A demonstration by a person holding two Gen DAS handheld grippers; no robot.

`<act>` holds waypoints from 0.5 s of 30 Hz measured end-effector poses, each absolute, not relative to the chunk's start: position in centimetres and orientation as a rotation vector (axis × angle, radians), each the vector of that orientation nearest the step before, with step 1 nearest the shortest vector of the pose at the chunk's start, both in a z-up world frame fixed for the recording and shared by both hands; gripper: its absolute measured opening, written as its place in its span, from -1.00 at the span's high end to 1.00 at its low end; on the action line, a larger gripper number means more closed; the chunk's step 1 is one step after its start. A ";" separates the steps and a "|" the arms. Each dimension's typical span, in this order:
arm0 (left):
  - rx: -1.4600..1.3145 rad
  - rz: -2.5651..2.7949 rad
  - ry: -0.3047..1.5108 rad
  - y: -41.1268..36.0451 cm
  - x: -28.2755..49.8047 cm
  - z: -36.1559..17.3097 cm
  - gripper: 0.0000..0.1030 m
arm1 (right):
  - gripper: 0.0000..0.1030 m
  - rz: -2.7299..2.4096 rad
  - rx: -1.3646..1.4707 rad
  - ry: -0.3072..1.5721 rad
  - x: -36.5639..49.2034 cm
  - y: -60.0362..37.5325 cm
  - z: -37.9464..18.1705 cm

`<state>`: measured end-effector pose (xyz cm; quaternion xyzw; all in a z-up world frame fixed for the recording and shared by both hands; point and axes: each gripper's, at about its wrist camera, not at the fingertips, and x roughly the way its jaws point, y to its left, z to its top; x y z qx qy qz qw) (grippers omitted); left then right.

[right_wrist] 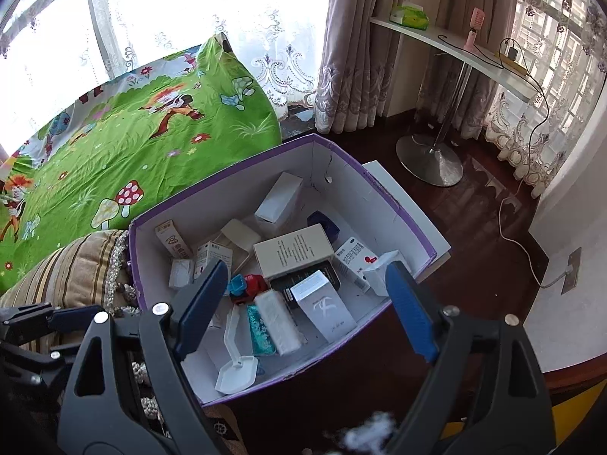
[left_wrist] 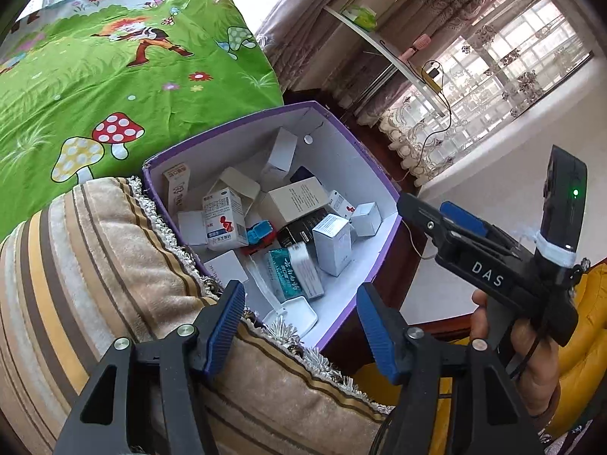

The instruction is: Organize rigid objects

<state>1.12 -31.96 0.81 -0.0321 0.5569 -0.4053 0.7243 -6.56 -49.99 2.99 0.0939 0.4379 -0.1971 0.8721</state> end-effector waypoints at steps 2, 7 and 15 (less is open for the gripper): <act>-0.073 -0.876 1.222 -31.7 1.1 1.0 -0.21 | -0.69 -0.404 0.192 0.916 -7.0 -49.5 3.2; -0.037 -0.834 1.217 -31.9 1.3 0.9 -0.32 | -0.69 -0.390 0.183 0.920 -7.5 -48.5 3.3; -0.035 -0.812 1.246 -32.3 1.8 0.1 -0.43 | -0.69 -0.384 0.186 0.923 -7.2 -48.0 3.1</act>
